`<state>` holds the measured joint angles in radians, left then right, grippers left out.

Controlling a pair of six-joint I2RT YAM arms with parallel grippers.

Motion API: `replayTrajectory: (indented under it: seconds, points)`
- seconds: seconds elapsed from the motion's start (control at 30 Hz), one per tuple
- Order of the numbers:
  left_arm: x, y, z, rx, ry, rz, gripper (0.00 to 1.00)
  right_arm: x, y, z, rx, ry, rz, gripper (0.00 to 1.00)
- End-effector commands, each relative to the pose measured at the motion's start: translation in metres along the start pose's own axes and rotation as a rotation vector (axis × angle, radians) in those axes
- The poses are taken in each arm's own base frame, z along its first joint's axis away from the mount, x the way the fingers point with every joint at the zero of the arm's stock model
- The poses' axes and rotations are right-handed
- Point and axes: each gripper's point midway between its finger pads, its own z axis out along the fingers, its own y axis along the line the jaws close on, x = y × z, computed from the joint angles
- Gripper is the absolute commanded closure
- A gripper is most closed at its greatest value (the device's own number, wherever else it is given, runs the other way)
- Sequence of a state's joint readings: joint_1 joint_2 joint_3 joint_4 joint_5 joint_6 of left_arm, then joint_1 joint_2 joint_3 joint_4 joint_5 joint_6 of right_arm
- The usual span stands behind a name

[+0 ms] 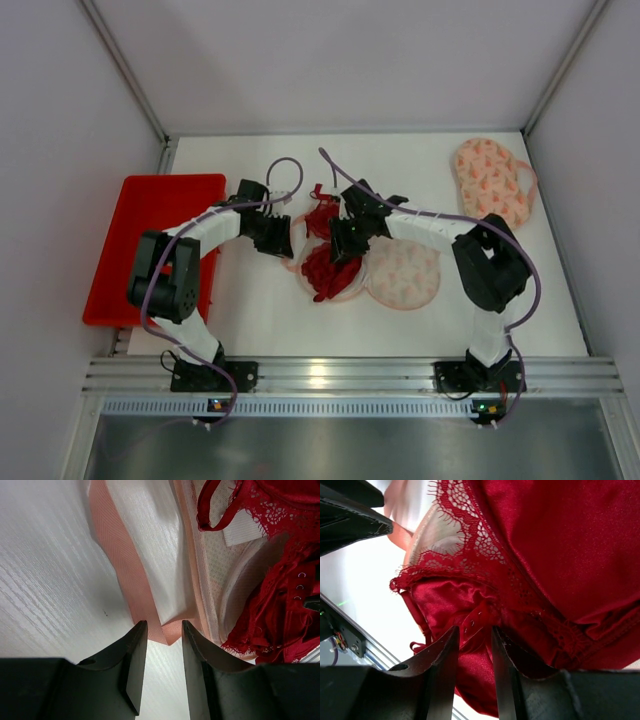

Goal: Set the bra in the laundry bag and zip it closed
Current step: Adjust the bra in the laundry bag.

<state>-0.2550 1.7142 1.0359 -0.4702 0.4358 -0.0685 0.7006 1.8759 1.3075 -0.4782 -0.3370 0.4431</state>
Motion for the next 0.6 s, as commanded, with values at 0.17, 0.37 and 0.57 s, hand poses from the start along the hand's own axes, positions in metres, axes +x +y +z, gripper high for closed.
replayTrajectory:
  seconds: [0.17,0.37,0.57]
  points:
    - [-0.016,-0.003,0.001,0.003,-0.041,0.037,0.6,-0.005,0.012,0.009,-0.03,-0.01,-0.005,0.7]
    - [-0.013,-0.003,0.001,0.007,-0.035,0.039,0.6,-0.014,0.03,-0.007,-0.135,-0.023,0.006,0.86]
    - [-0.012,-0.006,-0.002,0.017,-0.04,0.046,0.61,-0.033,0.034,-0.03,-0.227,-0.08,0.042,1.0]
